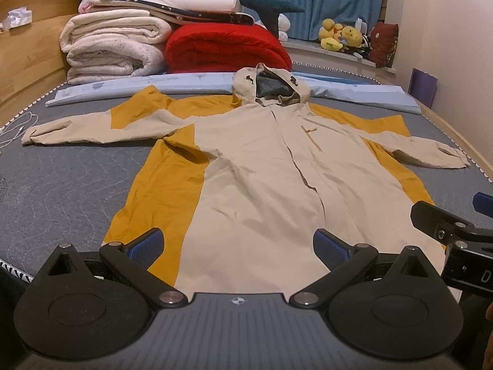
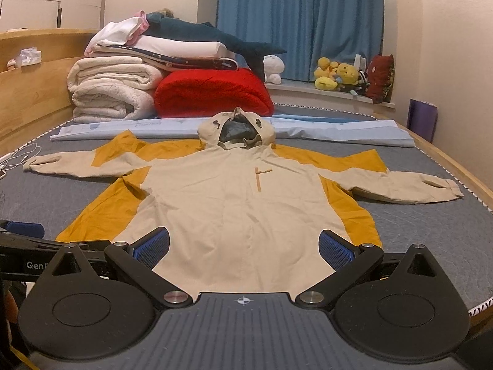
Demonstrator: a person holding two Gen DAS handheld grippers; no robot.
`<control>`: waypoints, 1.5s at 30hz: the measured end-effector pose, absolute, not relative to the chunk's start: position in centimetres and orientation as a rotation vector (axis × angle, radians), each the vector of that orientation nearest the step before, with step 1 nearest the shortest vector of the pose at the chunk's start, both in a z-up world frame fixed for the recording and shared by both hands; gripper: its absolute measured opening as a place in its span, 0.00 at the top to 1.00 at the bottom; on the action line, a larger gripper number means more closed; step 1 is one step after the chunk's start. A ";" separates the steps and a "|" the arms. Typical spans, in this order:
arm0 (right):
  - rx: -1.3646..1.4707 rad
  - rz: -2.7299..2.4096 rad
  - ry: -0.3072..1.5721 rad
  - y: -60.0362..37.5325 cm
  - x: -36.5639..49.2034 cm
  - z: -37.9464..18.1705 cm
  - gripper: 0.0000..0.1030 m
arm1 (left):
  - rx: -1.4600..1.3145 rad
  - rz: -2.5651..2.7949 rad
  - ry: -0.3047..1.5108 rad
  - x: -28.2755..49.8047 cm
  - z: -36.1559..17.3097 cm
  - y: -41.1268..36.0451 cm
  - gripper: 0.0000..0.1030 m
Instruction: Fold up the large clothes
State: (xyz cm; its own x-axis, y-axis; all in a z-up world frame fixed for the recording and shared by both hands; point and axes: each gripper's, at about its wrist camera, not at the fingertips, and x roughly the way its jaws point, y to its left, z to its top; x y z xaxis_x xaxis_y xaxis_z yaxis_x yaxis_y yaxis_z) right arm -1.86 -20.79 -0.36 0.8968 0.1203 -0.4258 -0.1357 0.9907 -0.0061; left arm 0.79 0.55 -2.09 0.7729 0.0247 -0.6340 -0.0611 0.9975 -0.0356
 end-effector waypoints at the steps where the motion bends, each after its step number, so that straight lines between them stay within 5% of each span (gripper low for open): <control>1: -0.036 0.133 0.439 -20.8 -1.9 -0.3 0.01 | -0.056 0.046 0.685 0.8 -2.1 0.5 0.00; 45: -0.048 0.150 0.436 -19.8 -2.0 -0.2 0.01 | -0.053 0.043 0.687 0.8 -2.1 0.3 0.00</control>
State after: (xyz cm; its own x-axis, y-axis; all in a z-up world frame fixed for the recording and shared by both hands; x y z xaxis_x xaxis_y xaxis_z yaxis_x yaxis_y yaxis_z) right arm -1.96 -19.80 -0.23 0.8957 0.1342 -0.4239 -0.1549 0.9878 -0.0145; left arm 0.79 0.29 -2.09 0.7725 0.0223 -0.6346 -0.0575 0.9977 -0.0349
